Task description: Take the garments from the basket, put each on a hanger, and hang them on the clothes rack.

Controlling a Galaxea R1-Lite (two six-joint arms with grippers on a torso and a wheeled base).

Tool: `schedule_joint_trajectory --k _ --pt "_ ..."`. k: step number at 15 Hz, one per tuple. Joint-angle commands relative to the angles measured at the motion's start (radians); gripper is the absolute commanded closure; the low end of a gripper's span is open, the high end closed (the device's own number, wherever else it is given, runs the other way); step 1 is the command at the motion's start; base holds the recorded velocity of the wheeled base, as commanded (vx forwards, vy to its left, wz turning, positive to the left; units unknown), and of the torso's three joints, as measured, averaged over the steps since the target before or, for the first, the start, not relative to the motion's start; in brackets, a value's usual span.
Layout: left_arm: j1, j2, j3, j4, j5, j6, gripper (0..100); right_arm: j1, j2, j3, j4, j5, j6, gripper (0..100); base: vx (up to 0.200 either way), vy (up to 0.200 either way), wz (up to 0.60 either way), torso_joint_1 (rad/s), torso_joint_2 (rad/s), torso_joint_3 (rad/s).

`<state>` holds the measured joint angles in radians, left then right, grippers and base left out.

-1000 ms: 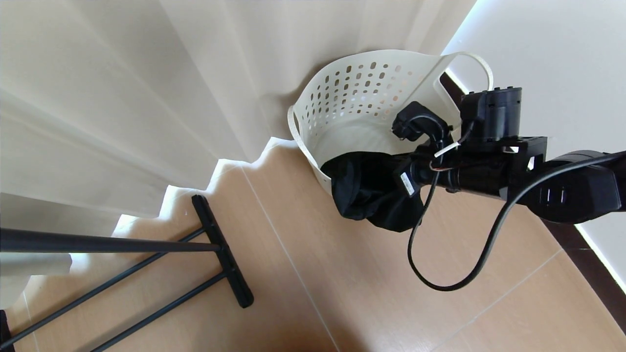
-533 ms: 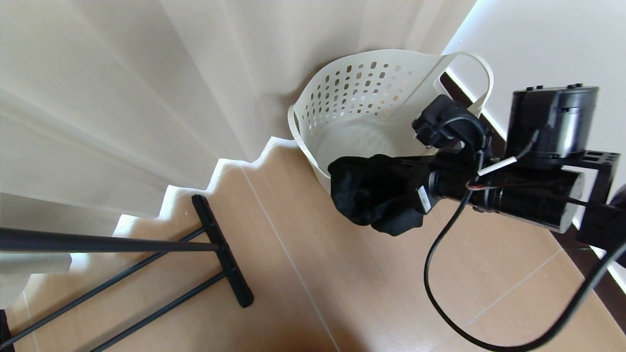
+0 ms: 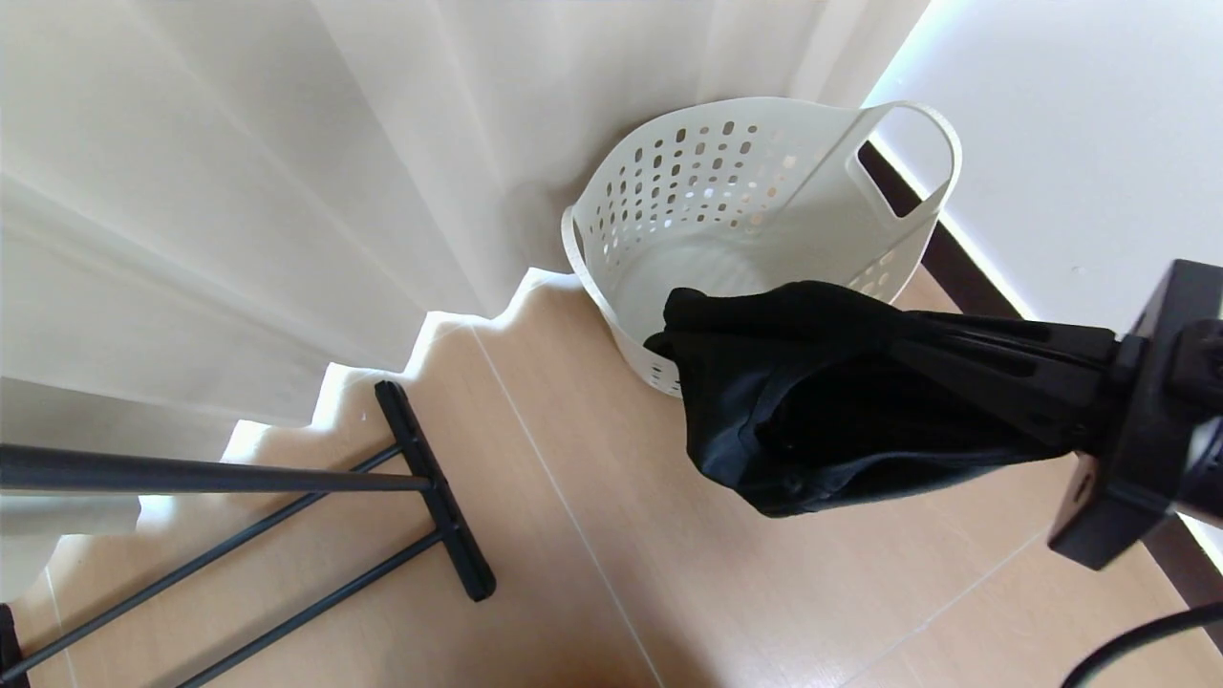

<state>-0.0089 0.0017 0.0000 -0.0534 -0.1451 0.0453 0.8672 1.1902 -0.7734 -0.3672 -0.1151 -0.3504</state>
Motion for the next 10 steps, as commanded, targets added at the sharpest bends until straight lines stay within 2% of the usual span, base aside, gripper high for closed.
schedule_joint_trajectory --k 1,6,10 --pt "0.000 0.000 0.000 0.000 -0.001 0.001 0 0.013 -0.063 0.025 -0.004 0.002 0.007 100 0.000 0.000 0.00 0.000 0.00 0.000" --pt "0.000 0.000 0.000 0.001 -0.001 0.001 0 0.009 -0.041 0.023 -0.004 0.018 0.008 100 0.000 0.000 0.00 0.000 0.00 0.000" --pt "0.000 0.000 0.000 0.001 -0.002 -0.001 0 -0.065 0.043 0.022 -0.082 0.032 0.008 100 0.000 0.000 0.00 0.002 0.00 0.021"
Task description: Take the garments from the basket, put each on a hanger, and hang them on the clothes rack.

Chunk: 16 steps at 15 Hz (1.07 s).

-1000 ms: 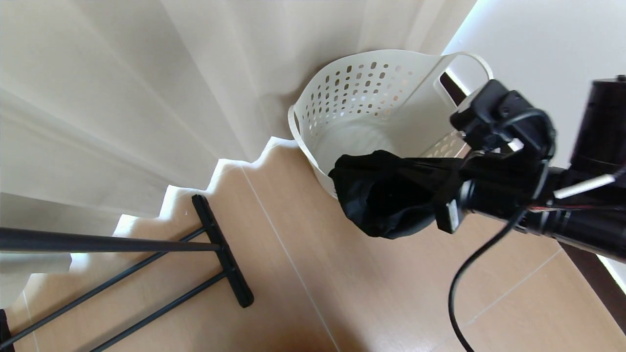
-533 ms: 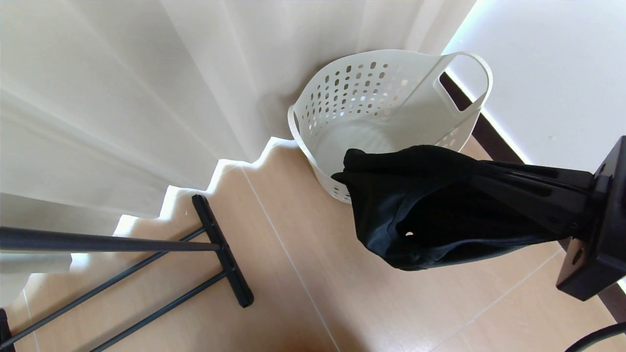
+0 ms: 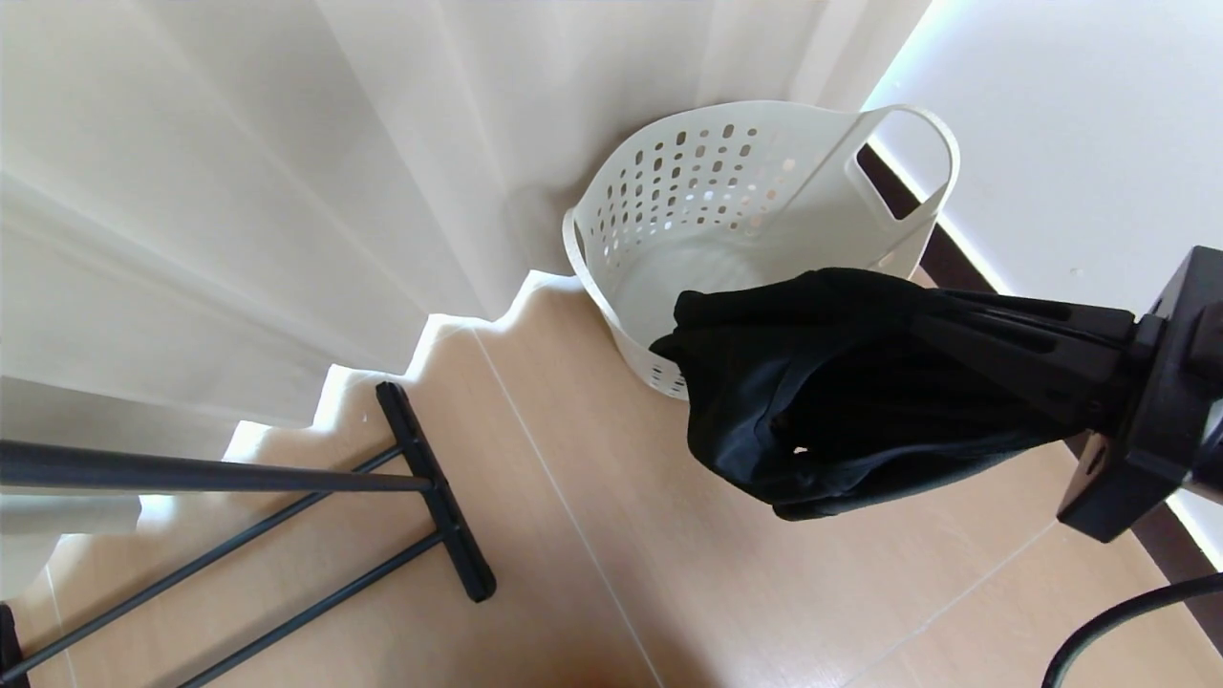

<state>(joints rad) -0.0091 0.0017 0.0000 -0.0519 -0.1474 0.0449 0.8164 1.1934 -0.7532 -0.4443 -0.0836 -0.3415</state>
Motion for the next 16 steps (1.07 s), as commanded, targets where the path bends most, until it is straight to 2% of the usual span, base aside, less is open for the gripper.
schedule_joint_trajectory --k 1,16 --pt "0.000 0.000 0.000 0.000 0.000 0.000 0 -0.014 0.046 0.003 -0.013 0.001 -0.001 100 0.000 0.000 0.00 0.002 0.00 0.129" --pt "0.000 0.000 0.000 0.000 0.000 -0.003 0 -0.031 0.041 0.006 -0.017 -0.008 -0.001 100 0.000 0.000 0.00 0.003 0.00 0.199"
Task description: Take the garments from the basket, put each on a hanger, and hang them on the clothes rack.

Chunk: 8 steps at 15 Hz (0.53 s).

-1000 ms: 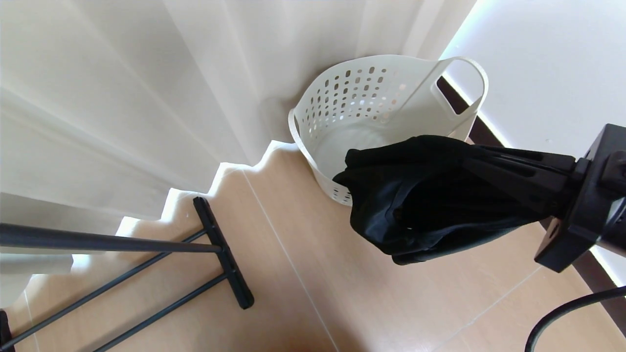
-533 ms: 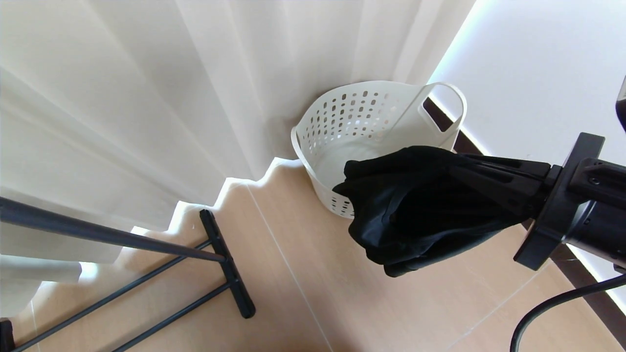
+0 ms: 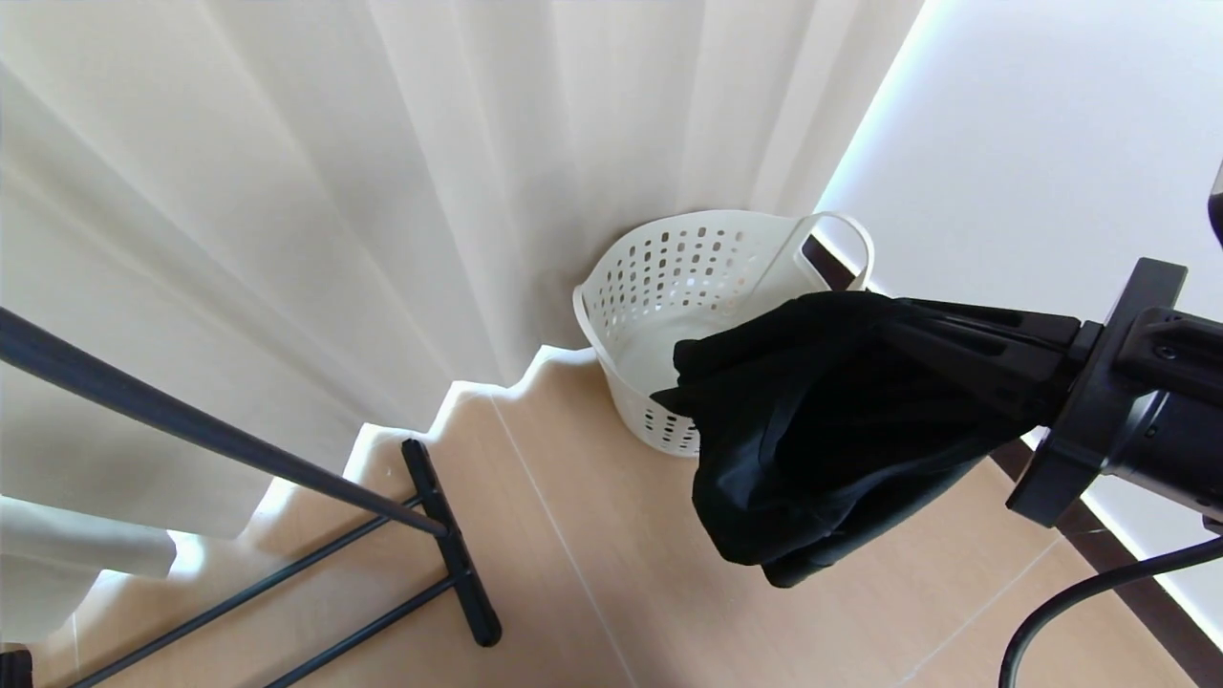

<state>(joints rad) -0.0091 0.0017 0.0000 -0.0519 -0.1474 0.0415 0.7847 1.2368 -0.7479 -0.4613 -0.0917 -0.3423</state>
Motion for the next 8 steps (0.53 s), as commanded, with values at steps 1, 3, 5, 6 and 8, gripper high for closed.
schedule_joint_trajectory --k 1,3,5,6,8 --pt "0.000 0.000 0.000 0.000 0.000 0.000 0 -0.001 -0.002 -0.001 -0.002 0.000 0.000 100 0.000 0.000 0.00 0.002 0.01 0.198" --pt "0.000 0.000 0.000 -0.002 0.002 0.000 0 -0.005 -0.002 0.002 -0.002 0.004 0.000 100 0.000 0.000 0.00 0.005 0.00 0.193" --pt "0.000 0.000 0.000 0.000 0.002 -0.002 0 -0.008 -0.003 0.001 -0.002 0.001 0.000 100 0.000 0.000 0.00 0.002 0.00 0.205" --pt "0.000 0.000 0.000 -0.002 0.002 -0.002 0 -0.008 -0.003 0.001 -0.002 0.001 0.000 100 0.000 0.000 0.00 0.002 0.01 0.207" --pt "0.000 0.000 0.000 -0.002 0.005 -0.003 0 -0.008 -0.003 0.001 -0.002 0.001 0.000 100 0.000 0.000 0.00 0.012 0.00 0.200"
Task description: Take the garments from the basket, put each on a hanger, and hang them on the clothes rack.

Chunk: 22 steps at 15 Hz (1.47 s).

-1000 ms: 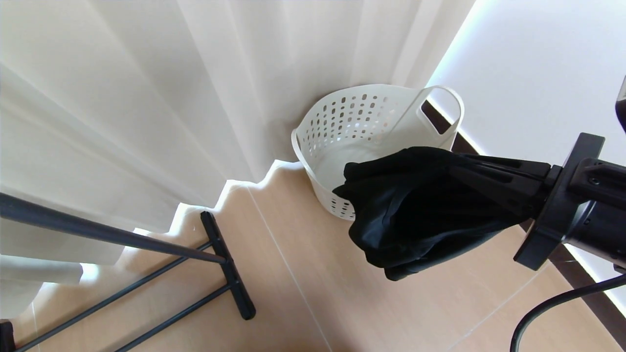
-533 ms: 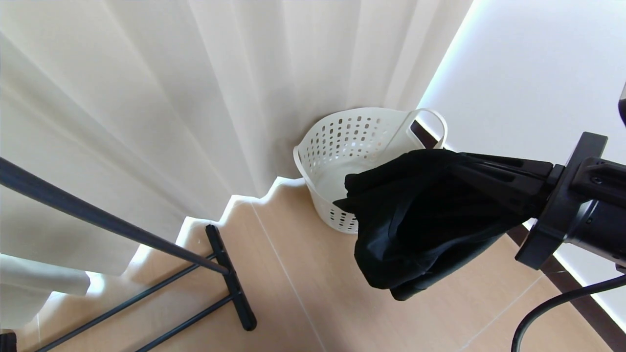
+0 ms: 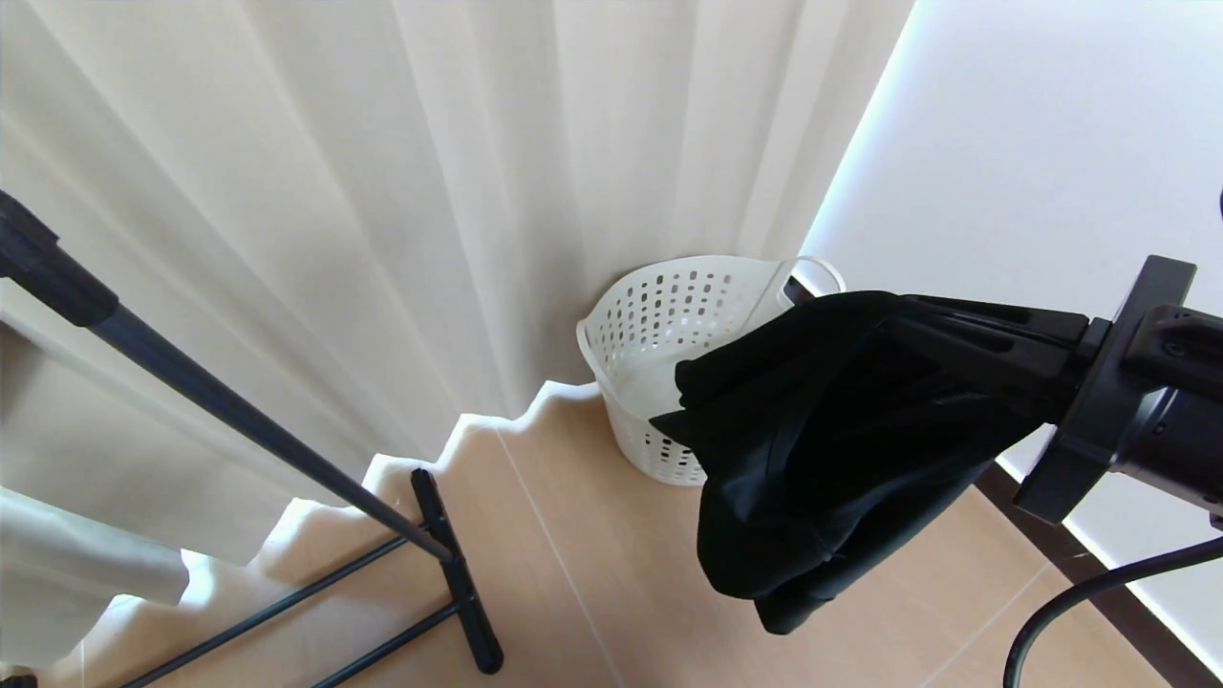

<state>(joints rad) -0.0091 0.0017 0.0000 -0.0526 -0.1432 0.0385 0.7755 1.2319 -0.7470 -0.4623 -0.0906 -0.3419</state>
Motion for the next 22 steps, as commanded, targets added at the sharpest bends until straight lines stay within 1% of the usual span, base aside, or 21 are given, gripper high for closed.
schedule_joint_trajectory --k 1,5,11,16,22 --pt "0.000 0.000 0.000 -0.001 -0.001 0.000 0 -0.012 0.003 -0.002 -0.001 0.005 0.000 100 0.000 0.000 0.00 -0.017 -0.11 0.090" --pt "0.000 0.000 0.000 -0.001 -0.001 0.000 0 -0.028 0.000 0.000 -0.001 0.006 0.000 100 0.000 0.000 0.00 0.022 -0.33 -0.100" --pt "0.000 0.000 0.000 0.000 0.001 0.000 0 -0.044 0.001 -0.005 -0.001 0.008 0.000 100 0.000 0.000 0.00 0.097 -0.44 -0.158" --pt "0.000 0.000 0.000 -0.001 0.001 0.000 0 -0.048 0.008 -0.003 -0.001 0.008 0.000 100 0.000 0.000 0.00 0.139 -0.47 -0.140" --pt "0.000 0.000 0.000 -0.001 0.001 0.000 0 -0.050 0.006 0.002 0.001 0.008 0.000 100 0.000 0.000 0.00 0.184 -0.51 -0.135"
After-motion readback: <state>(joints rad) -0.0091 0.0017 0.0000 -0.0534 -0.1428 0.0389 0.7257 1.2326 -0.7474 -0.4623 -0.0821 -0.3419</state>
